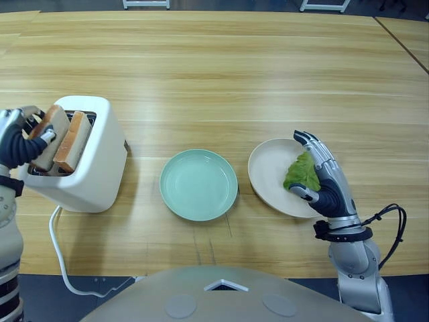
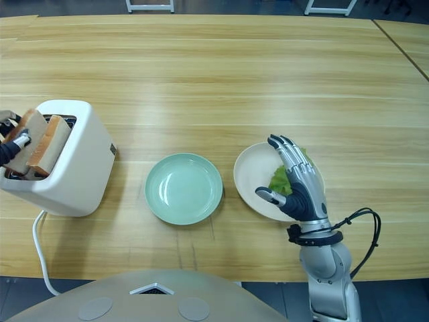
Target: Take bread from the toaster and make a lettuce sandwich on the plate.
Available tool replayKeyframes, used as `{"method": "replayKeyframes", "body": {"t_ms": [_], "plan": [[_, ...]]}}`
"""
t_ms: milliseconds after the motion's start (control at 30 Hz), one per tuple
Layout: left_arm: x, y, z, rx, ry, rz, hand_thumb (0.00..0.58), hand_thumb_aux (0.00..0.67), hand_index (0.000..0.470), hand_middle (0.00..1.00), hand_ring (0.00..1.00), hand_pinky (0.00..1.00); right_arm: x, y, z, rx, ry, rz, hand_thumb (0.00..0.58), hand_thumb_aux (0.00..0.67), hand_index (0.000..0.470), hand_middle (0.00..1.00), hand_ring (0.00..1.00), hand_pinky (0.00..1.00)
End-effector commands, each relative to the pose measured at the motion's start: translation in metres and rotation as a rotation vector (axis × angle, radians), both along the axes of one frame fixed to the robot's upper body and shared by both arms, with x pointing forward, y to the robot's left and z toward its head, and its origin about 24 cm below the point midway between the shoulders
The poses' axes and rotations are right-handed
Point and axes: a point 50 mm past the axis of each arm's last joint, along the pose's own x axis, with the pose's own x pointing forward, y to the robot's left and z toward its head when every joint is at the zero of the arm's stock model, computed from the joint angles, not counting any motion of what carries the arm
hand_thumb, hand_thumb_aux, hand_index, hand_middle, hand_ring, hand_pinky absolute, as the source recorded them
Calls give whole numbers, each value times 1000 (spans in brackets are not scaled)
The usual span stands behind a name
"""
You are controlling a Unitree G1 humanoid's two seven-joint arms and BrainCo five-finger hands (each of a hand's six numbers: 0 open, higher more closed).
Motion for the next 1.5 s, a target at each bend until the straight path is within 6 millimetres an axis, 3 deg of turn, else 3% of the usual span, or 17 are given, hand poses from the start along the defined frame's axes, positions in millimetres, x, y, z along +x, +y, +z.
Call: {"method": "replayKeyframes", "body": {"t_ms": [33, 200, 400, 533, 567, 600, 633, 700, 733, 800, 833, 900, 1067, 1200, 1300, 1500], "plan": [[3, 0, 25, 32, -119, -25, 580, 670, 470, 1000, 1000, 1000, 7, -29, -12, -246, 77, -52, 0, 0, 0, 0, 0, 0], [5, 1, 63, 104, -249, -67, 580, 670, 470, 1000, 1000, 1000, 19, -64, -22, -555, 115, -106, 0, 0, 0, 0, 0, 0], [2, -17, 96, 26, -320, -232, 580, 670, 470, 1000, 1000, 1000, 28, -89, -41, -714, 219, -123, 0, 0, 0, 0, 0, 0], [0, -29, 105, -43, -337, -330, 580, 670, 470, 1000, 1000, 1000, 29, -97, -52, -769, 279, -109, 183, 116, 81, 0, 0, 0], [0, -33, 106, -65, -337, -359, 580, 670, 470, 1000, 1000, 1000, 29, -98, -53, -780, 289, -98, 271, 181, 127, 0, 0, 0], [0, -38, 107, -83, -333, -389, 580, 670, 470, 1000, 1000, 1000, 28, -97, -55, -793, 297, -83, 297, 202, 142, 0, 0, 0], [1, -43, 107, -105, -326, -421, 580, 670, 470, 1000, 1000, 1000, 27, -95, -57, -804, 302, -64, 251, 166, 116, 0, 0, 0], [4, -54, 108, -146, -309, -488, 580, 670, 470, 1000, 1000, 1000, 25, -91, -59, -822, 301, -21, 255, 168, 118, 0, 0, 0], [6, -60, 108, -165, -301, -517, 580, 670, 470, 1000, 1000, 1000, 25, -89, -59, -831, 295, -7, 379, 276, 194, 0, 0, 0], [10, -71, 107, -210, -276, -581, 580, 670, 470, 1000, 1000, 1000, 26, -87, -58, -851, 276, 12, 509, 436, 306, 0, 0, 0], [13, -77, 106, -224, -259, -607, 580, 670, 470, 1000, 1000, 1000, 27, -87, -58, -859, 269, 18, 580, 662, 464, 0, 0, 0], [20, -89, 101, -267, -213, -665, 580, 670, 470, 1000, 1000, 1000, 28, -85, -57, -867, 250, 25, 580, 670, 470, 0, 0, 0], [44, -133, 65, -352, 17, -824, 580, 670, 470, 1000, 1000, 1000, 33, -82, -48, -854, 180, 13, 580, 670, 470, 0, 0, 0], [57, -172, 18, -390, 262, -926, 580, 670, 470, 1000, 1000, 1000, 37, -82, -34, -815, 91, -13, 580, 670, 470, 0, 0, 0], [65, -199, -30, -384, 484, -981, 580, 670, 470, 1000, 1000, 1000, 37, -76, -21, -781, 4, -7, 580, 670, 470, 0, 0, 0], [81, -228, -99, -307, 737, -1020, 580, 670, 470, 1000, 1000, 1000, 39, -60, 10, -725, -141, 16, 580, 670, 470, 0, 0, 0]]}}
